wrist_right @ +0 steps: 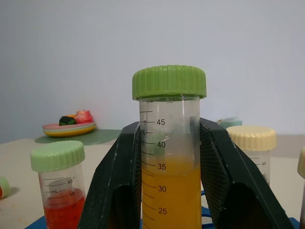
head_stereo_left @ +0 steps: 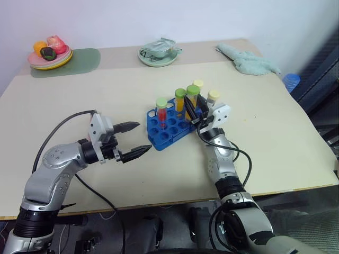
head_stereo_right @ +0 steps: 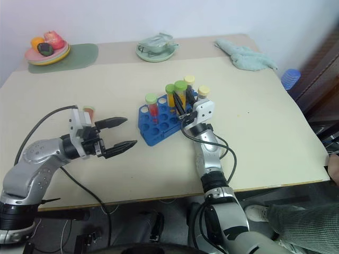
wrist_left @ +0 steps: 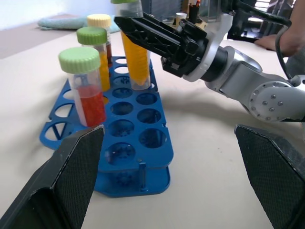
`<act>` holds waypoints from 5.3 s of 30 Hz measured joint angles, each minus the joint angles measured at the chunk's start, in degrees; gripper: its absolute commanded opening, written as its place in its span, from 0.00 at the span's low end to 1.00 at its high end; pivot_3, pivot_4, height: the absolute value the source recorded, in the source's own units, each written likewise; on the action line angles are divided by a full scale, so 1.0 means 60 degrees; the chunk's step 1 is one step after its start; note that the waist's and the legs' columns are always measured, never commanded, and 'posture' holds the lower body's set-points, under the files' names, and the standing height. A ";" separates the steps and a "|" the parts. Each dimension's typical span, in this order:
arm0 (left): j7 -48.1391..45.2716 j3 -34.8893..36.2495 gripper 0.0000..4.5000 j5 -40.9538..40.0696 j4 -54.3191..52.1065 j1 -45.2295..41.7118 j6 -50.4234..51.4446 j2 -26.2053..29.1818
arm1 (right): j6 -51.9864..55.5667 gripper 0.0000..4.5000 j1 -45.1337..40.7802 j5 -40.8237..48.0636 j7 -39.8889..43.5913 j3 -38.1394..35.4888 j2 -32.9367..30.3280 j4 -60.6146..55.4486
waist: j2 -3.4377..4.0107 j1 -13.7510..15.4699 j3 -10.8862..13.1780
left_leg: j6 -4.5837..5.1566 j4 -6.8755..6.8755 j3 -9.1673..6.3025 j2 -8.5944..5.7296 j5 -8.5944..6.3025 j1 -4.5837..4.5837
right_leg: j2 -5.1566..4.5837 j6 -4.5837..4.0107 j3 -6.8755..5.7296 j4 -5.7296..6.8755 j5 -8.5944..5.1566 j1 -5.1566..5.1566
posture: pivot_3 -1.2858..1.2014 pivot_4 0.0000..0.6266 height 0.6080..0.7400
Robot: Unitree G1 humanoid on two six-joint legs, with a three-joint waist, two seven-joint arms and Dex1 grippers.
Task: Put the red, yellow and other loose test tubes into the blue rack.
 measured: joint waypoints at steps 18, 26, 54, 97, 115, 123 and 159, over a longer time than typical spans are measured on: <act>-0.0249 0.0000 1.00 0.0002 0.0142 -0.0040 -0.0041 -0.0001 | 0.0180 0.32 0.0475 -0.0028 -0.0132 -0.0040 0.0012 -0.0131 | 0.0002 0.0004 0.0000 | -0.0001 -0.0007 -0.0001 0.0000 0.0000 0.0000 | 0.0000 0.0000 0.0000 -0.0002 0.0000 -0.0002 | 0.52 0.24 1.00; -0.0312 0.0000 1.00 0.0009 0.0177 -0.0030 -0.0056 -0.0001 | 0.0207 0.47 0.0473 -0.0007 -0.0023 0.0017 0.0040 -0.0118 | 0.0002 0.0004 0.0000 | -0.0001 -0.0009 -0.0001 0.0000 0.0000 0.0001 | 0.0000 0.0000 0.0000 -0.0003 0.0000 -0.0002 | 0.52 0.24 1.00; 0.7288 0.1930 1.00 0.0146 0.1485 -0.3900 0.6345 -0.0591 | 0.8593 0.85 0.3380 0.2899 0.2704 -0.0431 -0.7007 -1.0037 | -0.0027 0.0221 0.0011 | 0.0003 0.0005 -0.0011 0.0001 -0.0003 -0.0010 | -0.0002 0.0004 -0.0005 -0.0016 0.0000 0.0009 | 0.52 0.24 1.00; 0.7782 0.0245 0.28 0.4064 1.4731 -1.1151 0.7506 -0.0696 | 1.2370 0.86 0.0013 0.5369 0.4599 0.0079 -0.8216 -0.9952 | -0.0078 0.0301 0.0034 | 0.0004 0.0023 -0.0012 -0.0010 -0.0007 -0.0049 | -0.0039 0.0008 -0.0020 -0.0012 0.0001 -0.0021 | 0.52 0.24 1.00; 0.0226 0.3793 0.28 -0.1427 0.0969 -0.2317 0.6309 0.0090 | 1.1942 0.86 0.0469 0.4813 0.4428 0.0250 -0.7390 -0.9631 | -0.0067 0.0168 0.0029 | 0.0002 0.0034 -0.0012 -0.0005 -0.0008 -0.0023 | -0.0054 0.0002 -0.0021 -0.0005 0.0002 0.0008 | 0.52 0.24 1.00; -0.1635 0.1649 0.28 -0.0282 0.1873 -0.1587 0.1017 -0.1628 | 1.2117 0.86 0.2506 0.4496 0.3214 -0.0263 -0.7400 -1.0551 | -0.0066 0.0544 0.0019 | 0.0026 0.0038 -0.0002 -0.0010 -0.0021 -0.0033 | -0.0059 0.0002 -0.0024 -0.0032 0.0002 0.0008 | 0.52 0.24 1.00; -0.1080 -0.0976 0.28 0.1812 0.7369 -0.4284 -0.4478 -0.5486 | 1.3424 0.86 0.6425 0.5964 -0.0439 -0.2686 -0.7437 -1.3989 | -0.0072 0.0577 0.0012 | 0.0038 0.0042 0.0019 -0.0007 -0.0026 -0.0024 | -0.0053 0.0006 -0.0018 -0.0034 0.0003 0.0019 | 0.52 0.24 1.00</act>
